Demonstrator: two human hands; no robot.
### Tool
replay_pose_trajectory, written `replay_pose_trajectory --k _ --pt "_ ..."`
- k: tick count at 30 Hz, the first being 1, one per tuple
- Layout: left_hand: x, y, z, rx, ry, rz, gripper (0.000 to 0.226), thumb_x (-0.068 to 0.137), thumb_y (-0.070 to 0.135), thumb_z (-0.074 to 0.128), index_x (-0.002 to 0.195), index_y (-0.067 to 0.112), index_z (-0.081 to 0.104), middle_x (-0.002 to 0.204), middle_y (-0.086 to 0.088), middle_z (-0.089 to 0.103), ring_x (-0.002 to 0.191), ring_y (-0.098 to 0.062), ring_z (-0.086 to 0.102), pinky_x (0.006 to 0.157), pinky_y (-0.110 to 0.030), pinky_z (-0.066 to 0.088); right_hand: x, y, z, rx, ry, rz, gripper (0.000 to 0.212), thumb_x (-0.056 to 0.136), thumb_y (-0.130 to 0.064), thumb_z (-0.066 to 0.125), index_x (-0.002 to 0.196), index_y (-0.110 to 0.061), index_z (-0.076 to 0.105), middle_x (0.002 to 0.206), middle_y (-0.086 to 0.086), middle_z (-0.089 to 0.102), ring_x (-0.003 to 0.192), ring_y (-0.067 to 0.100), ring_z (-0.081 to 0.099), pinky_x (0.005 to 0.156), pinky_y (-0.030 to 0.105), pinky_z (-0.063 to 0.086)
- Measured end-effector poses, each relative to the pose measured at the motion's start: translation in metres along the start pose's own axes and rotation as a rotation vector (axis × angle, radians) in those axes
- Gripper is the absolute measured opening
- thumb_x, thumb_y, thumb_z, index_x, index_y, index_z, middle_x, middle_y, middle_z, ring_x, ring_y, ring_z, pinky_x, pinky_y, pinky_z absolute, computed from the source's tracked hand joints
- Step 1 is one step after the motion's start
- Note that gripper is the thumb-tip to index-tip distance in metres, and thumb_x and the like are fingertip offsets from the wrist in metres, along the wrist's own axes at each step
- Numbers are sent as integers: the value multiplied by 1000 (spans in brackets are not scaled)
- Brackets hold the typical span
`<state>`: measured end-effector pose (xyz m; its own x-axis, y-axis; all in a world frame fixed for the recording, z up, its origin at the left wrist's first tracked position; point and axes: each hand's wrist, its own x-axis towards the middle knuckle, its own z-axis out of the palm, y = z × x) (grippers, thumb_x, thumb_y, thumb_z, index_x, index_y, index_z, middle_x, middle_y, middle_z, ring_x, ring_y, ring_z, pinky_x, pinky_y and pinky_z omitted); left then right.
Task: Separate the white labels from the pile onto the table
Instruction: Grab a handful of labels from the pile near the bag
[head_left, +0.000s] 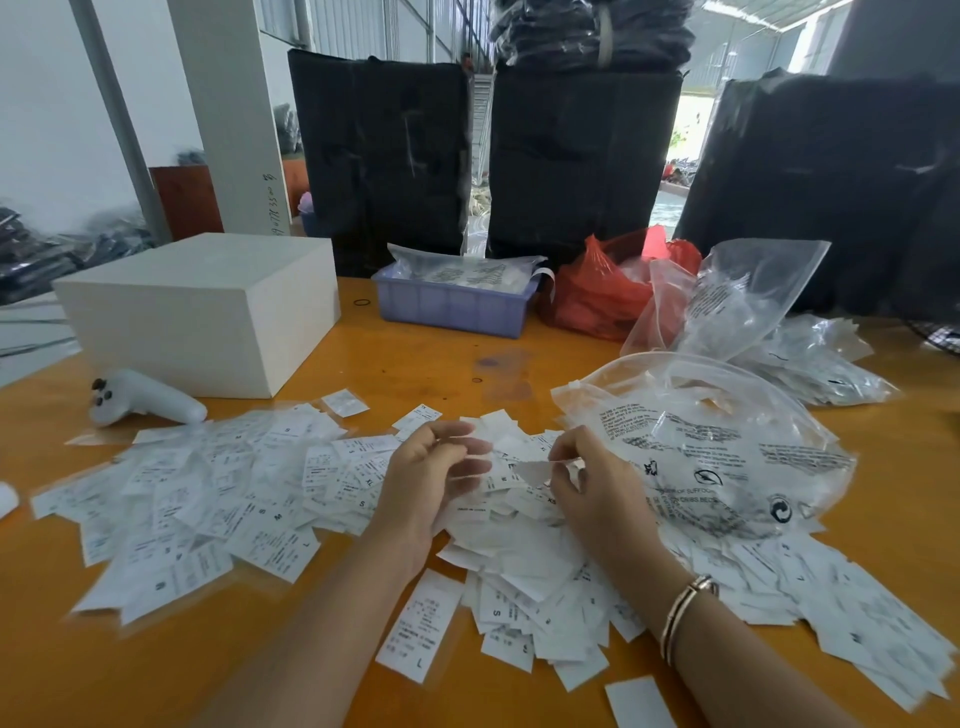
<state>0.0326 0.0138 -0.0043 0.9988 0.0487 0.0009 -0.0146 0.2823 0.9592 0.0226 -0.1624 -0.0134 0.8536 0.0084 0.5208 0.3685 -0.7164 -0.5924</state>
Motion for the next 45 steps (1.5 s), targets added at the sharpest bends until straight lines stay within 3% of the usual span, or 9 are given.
replay_pose_trajectory --k 7,12,15,20,27,34,37,40,45 --pt "0 0 1 -163 -56 -6 30 86 -15 51 97 8 67 81 -5 72 79 -14 71 64 -21 56 4 -1 -6 382 68 71 49 80 10 61 73 -38 66 95 -11 53 47 5 39 52 11 39" --pt "4 2 -2 -269 -9 9 17 71 7 71 83 18 69 93 0 75 78 -6 65 67 -22 44 0 -2 -8 489 16 169 40 91 4 51 82 -30 68 57 -20 62 47 9 45 44 17 35" --pt "4 4 -2 -353 -25 15 27 63 10 72 88 18 68 86 1 74 74 -7 65 62 -18 48 -6 -10 -4 483 -72 124 26 92 -13 50 89 -31 69 52 -18 56 46 7 41 47 24 34" --pt "1 -1 2 -213 -1 68 38 76 11 72 109 24 59 85 1 74 84 -13 70 72 -23 54 -6 -24 8 317 -225 76 15 86 -50 59 83 -38 68 73 -30 66 72 -10 60 60 9 41" --pt "0 -7 6 6 -41 137 26 83 9 70 102 25 64 80 5 68 86 -13 68 71 -23 50 -2 -19 10 407 -112 150 14 89 -23 63 79 -24 72 58 -14 63 49 1 47 52 19 37" --pt "-3 -2 4 232 -175 70 13 85 27 68 98 26 70 73 13 69 69 -3 64 65 -16 50 -2 -15 4 448 -91 176 23 92 -18 58 74 -25 71 50 -3 54 45 8 40 46 24 32" --pt "-2 -5 4 301 -92 58 5 82 25 72 87 26 72 69 12 70 61 2 61 58 -12 48 -4 -16 5 481 -123 149 22 93 -25 56 78 -24 73 57 10 57 49 20 43 52 28 34" --pt "0 -6 2 189 -7 6 7 81 27 73 81 20 74 74 5 73 61 -1 63 59 -14 50 -2 -16 3 598 -31 249 24 94 -26 55 78 -27 72 53 -5 55 47 9 44 51 24 38" --pt "-3 -3 2 64 -60 -27 16 67 39 74 72 24 77 80 -2 75 66 -6 66 60 -17 51 1 -11 -3 774 64 311 34 91 -10 59 116 -33 58 62 -7 56 51 8 43 50 21 43"
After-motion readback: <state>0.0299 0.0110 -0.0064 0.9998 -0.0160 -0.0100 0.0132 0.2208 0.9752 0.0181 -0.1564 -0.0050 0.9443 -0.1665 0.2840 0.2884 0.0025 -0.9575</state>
